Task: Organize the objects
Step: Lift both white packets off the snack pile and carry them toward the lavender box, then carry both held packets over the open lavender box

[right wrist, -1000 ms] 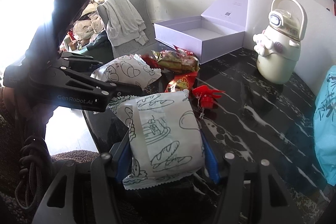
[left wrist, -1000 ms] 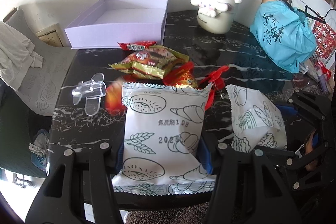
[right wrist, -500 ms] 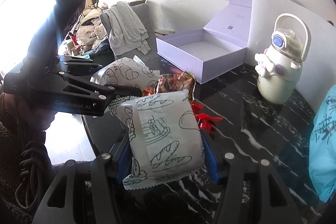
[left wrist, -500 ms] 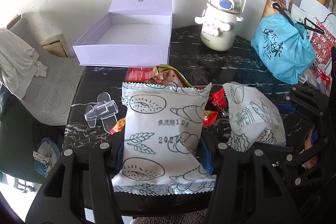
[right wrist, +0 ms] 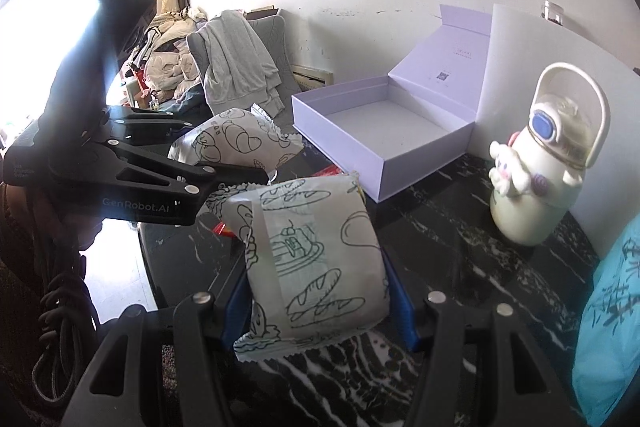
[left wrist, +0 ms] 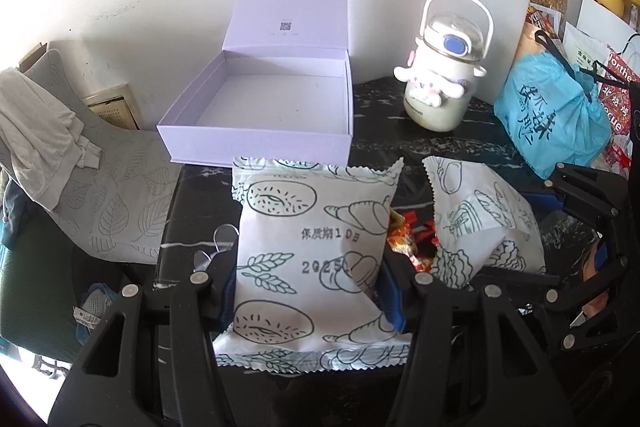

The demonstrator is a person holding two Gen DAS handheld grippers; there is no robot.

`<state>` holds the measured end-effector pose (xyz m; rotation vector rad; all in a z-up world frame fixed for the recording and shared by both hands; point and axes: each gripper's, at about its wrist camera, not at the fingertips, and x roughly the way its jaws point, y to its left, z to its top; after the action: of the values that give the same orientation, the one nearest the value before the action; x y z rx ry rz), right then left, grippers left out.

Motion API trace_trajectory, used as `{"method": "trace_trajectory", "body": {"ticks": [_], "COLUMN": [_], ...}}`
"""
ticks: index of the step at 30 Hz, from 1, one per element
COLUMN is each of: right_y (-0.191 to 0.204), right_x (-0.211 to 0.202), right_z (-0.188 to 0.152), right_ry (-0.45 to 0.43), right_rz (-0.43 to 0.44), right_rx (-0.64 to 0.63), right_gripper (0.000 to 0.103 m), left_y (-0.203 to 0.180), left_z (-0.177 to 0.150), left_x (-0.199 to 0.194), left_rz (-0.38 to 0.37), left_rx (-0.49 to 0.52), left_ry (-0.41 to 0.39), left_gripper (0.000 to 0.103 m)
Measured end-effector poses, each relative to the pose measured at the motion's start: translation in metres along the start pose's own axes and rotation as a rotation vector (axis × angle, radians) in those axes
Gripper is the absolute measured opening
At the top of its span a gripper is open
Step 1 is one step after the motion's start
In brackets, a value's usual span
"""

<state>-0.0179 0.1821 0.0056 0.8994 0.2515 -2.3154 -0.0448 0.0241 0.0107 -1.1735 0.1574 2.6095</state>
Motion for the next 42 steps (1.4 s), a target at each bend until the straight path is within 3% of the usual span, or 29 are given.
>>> {"method": "trace_trajectory", "body": {"ticks": [21,42], "right_y": [-0.02,-0.047], "right_x": [0.031,0.064], "right_z": [0.053,0.098], "right_ry": [-0.025,-0.052], "right_rz": [-0.01,-0.04], "right_rx": [-0.034,-0.06], "right_gripper": [0.061,0.06], "left_y": [0.023,0.049], "left_z": [0.043,0.09], "left_x": [0.018,0.052], "left_rz": [0.059,0.05], "left_rx": [0.083,0.078], "left_ry": [-0.032,-0.063], "left_gripper": [0.054,0.054]}}
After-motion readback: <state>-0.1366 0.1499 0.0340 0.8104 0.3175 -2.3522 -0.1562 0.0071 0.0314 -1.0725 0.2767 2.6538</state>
